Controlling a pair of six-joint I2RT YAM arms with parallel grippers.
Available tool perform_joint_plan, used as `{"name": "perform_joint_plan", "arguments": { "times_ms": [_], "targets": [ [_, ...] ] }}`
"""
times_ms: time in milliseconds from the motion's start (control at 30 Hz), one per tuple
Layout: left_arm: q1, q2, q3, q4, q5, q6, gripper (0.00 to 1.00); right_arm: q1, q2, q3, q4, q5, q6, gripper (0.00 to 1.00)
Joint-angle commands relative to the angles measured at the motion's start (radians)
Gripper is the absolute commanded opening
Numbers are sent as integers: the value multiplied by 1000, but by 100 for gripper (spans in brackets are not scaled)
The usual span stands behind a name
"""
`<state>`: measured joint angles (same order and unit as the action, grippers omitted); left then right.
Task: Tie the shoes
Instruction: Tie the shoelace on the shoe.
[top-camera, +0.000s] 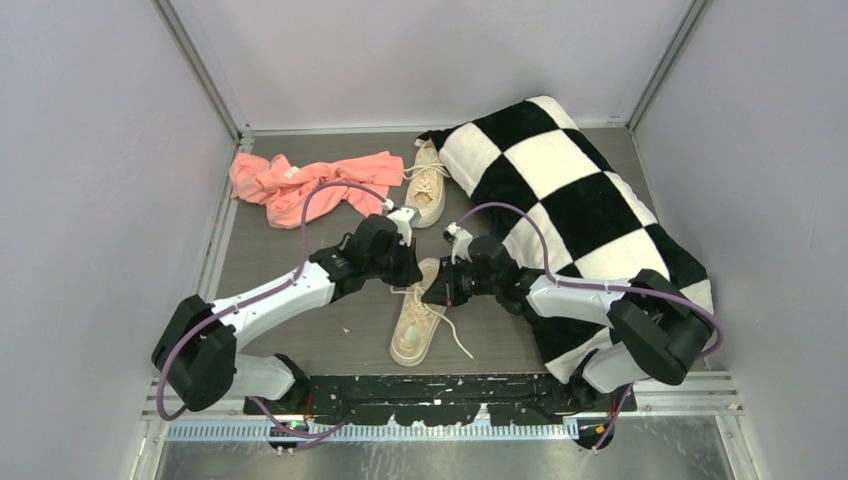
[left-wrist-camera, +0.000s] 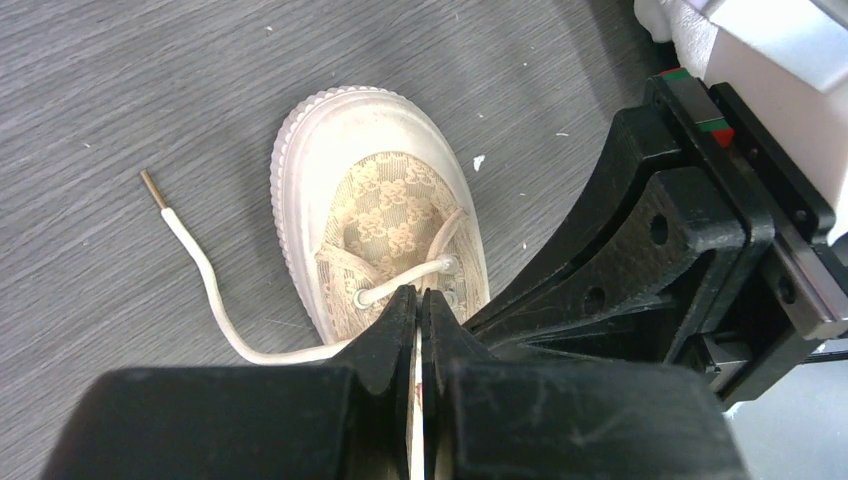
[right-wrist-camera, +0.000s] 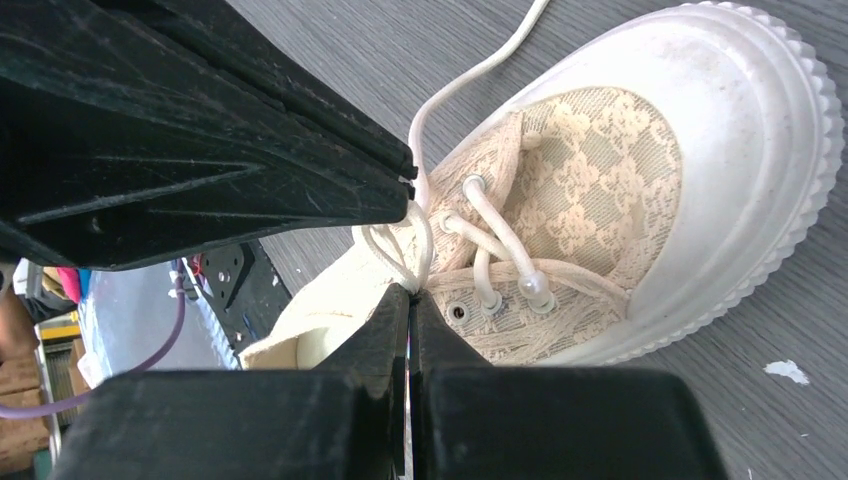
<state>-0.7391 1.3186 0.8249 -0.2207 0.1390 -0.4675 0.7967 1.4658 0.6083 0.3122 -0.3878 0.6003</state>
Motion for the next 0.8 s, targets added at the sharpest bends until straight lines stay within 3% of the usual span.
{"name": "perform_joint_plan", "arguments": {
  "times_ms": [0,400,767],
  "targets": [
    [3,-40,-14,57,-7,-19,1,-2,-47,18,-28,-3,-39,1],
    [6,-123,-82,91,-58,-51,0,-2,-81,-8,-18,60,-29,1],
    [6,-121,-109,122,2,-55,1,-2,-84,-10,-15,53,-27,1]
  ]
}}
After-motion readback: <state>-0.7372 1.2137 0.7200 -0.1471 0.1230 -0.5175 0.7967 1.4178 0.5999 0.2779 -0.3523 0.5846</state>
